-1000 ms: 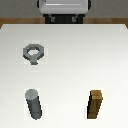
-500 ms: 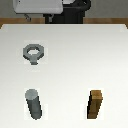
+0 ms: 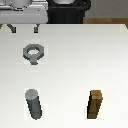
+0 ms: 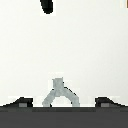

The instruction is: Put the loop with the handle onto the peg.

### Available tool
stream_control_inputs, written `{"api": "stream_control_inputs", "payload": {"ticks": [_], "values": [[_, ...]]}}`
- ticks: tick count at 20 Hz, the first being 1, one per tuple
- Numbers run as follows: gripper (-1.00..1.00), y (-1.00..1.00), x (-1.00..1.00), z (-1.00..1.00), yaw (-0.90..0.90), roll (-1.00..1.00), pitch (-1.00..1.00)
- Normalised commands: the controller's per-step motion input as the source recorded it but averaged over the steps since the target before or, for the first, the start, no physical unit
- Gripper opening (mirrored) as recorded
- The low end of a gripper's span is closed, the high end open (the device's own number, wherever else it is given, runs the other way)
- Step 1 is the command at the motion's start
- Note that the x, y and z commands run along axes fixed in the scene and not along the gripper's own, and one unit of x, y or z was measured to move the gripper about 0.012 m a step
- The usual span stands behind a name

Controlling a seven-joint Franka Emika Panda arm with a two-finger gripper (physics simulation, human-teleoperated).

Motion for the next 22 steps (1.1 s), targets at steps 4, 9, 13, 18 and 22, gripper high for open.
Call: {"api": "stream_control_inputs", "payload": {"ticks": [4,9,13,18,22], "values": [[1.00,0.25,0.00,0.00,0.00,0.00,0.00],[1.00,0.00,-0.20,0.00,0.00,0.00,0.00],[1.00,0.00,0.00,-0.50,0.00,0.00,0.00],[1.00,0.00,0.00,-1.00,0.00,0.00,0.00],[1.00,0.00,0.00,-1.00,0.00,0.00,0.00]]}}
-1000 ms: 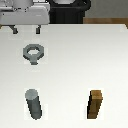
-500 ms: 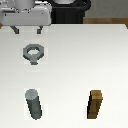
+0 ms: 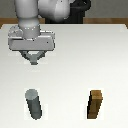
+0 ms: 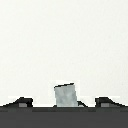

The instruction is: Put the loop with the handle onto the peg.

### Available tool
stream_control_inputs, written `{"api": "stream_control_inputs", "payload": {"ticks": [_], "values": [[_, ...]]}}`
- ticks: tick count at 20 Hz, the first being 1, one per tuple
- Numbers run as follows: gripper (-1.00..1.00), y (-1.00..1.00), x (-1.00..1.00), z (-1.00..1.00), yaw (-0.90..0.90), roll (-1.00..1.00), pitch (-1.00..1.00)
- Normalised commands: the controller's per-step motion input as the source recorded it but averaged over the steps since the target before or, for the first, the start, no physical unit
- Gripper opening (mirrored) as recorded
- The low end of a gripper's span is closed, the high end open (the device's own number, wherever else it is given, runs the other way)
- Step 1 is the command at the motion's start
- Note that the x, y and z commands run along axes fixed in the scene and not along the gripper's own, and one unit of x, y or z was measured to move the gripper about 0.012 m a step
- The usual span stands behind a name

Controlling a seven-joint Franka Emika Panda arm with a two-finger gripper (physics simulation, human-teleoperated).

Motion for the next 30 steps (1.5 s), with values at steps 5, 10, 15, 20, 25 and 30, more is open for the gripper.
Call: {"api": "stream_control_inputs", "payload": {"ticks": [5,10,15,20,25,30], "values": [[1.00,-0.20,0.00,-0.20,0.00,0.00,0.00],[-1.00,0.00,0.00,-0.20,0.00,0.00,0.00],[-1.00,0.00,0.00,0.00,0.00,0.00,0.00],[-1.00,0.00,0.00,0.60,0.00,0.00,0.00],[-1.00,0.00,0.00,1.00,0.00,0.00,0.00],[-1.00,0.00,0.00,0.60,0.18,0.00,0.00]]}}
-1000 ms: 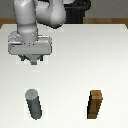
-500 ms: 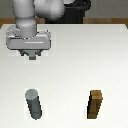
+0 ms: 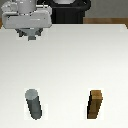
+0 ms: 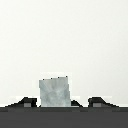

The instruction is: Put the loop with the handle onto the peg.

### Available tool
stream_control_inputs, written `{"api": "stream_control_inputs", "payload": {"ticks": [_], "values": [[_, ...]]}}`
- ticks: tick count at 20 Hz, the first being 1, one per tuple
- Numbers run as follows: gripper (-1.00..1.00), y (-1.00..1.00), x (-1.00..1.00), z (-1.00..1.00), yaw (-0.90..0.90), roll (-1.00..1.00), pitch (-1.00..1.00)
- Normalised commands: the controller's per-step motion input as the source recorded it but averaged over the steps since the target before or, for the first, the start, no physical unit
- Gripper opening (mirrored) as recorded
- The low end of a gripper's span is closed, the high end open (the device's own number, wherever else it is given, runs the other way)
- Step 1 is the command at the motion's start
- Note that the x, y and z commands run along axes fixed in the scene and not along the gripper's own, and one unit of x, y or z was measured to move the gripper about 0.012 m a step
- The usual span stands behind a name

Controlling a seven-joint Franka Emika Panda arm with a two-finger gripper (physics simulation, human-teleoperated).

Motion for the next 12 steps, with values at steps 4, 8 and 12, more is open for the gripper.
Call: {"api": "stream_control_inputs", "payload": {"ticks": [4,8,12], "values": [[-1.00,0.00,0.00,0.00,0.98,0.00,0.00],[-1.00,0.00,0.00,0.00,0.98,0.00,0.00],[-1.00,0.00,0.00,0.00,0.98,0.00,0.00]]}}
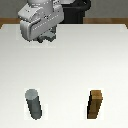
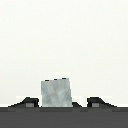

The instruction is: Put the loop with the handle onto the peg.

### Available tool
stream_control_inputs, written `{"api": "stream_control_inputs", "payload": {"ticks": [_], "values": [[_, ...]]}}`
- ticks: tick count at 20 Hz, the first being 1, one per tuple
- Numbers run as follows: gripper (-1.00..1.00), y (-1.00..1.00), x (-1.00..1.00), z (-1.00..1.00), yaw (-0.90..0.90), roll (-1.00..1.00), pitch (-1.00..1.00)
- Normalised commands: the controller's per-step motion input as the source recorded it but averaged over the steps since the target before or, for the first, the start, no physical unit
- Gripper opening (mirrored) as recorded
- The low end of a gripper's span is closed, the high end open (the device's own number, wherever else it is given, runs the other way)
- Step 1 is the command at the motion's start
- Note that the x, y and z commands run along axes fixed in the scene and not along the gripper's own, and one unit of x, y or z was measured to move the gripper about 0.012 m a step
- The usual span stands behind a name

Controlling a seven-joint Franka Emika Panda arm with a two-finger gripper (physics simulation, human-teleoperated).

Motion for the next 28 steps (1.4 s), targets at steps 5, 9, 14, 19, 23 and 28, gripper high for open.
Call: {"api": "stream_control_inputs", "payload": {"ticks": [5,9,14,19,23,28], "values": [[-1.00,0.00,0.00,0.00,0.96,0.00,0.00],[-1.00,0.00,0.00,0.00,0.98,0.00,0.00],[-1.00,0.00,0.20,0.00,0.69,0.00,0.00],[-1.00,-0.05,0.80,0.00,0.00,0.00,0.00],[-1.00,-0.75,0.00,0.00,0.00,0.00,0.00],[-1.00,0.00,0.00,0.60,0.00,0.00,0.00]]}}
